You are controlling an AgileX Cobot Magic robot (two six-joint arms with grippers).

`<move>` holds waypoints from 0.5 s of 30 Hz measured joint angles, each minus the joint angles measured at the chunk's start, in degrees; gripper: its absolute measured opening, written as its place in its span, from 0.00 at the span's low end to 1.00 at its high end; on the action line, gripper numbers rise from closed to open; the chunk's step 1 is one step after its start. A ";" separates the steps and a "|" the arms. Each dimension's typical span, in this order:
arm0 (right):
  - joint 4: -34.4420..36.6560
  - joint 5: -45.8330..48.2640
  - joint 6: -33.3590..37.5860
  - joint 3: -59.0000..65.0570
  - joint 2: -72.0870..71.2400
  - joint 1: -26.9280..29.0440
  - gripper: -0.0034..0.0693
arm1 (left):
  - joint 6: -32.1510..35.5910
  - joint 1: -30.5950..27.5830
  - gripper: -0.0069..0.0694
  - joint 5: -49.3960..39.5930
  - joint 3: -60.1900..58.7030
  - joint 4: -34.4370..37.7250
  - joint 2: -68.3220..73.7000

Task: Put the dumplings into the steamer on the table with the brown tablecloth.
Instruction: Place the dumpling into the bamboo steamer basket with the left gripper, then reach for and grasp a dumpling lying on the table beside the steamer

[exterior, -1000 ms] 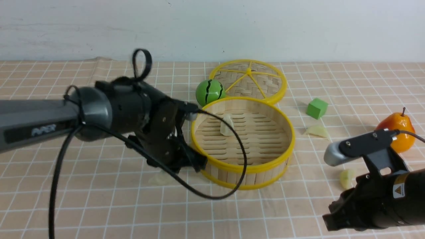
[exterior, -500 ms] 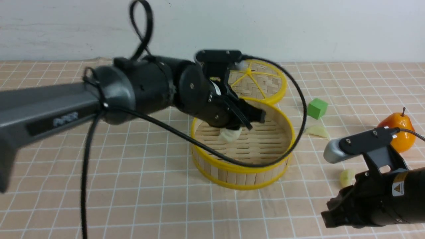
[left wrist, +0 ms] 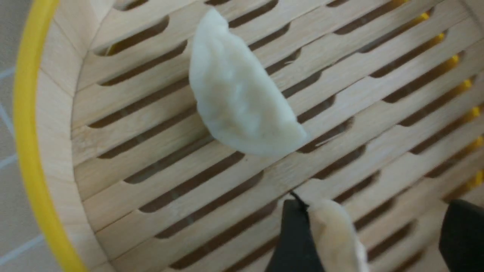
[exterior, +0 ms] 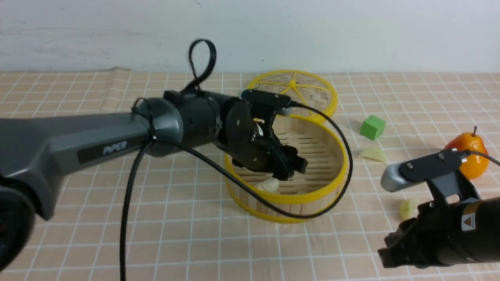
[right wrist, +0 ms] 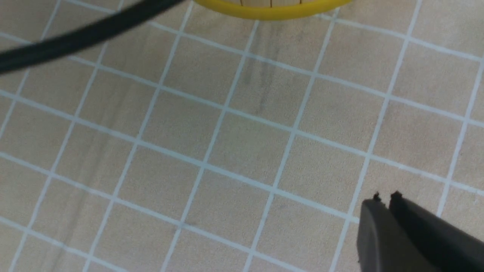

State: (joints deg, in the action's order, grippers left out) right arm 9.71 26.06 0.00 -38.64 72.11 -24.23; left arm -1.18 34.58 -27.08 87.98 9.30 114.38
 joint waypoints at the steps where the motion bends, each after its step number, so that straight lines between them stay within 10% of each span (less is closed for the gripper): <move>1: -1.05 0.16 0.34 0.00 0.00 0.00 0.11 | -0.61 0.00 0.74 -2.91 0.58 -0.13 -3.60; 15: -2.72 6.89 0.00 -14.63 7.75 16.88 0.33 | -3.01 0.00 0.07 -20.47 -7.79 -11.62 -44.36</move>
State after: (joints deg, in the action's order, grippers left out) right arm 7.00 32.95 0.00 -53.27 79.86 -7.35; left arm -4.19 34.58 -47.55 80.19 -2.31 70.02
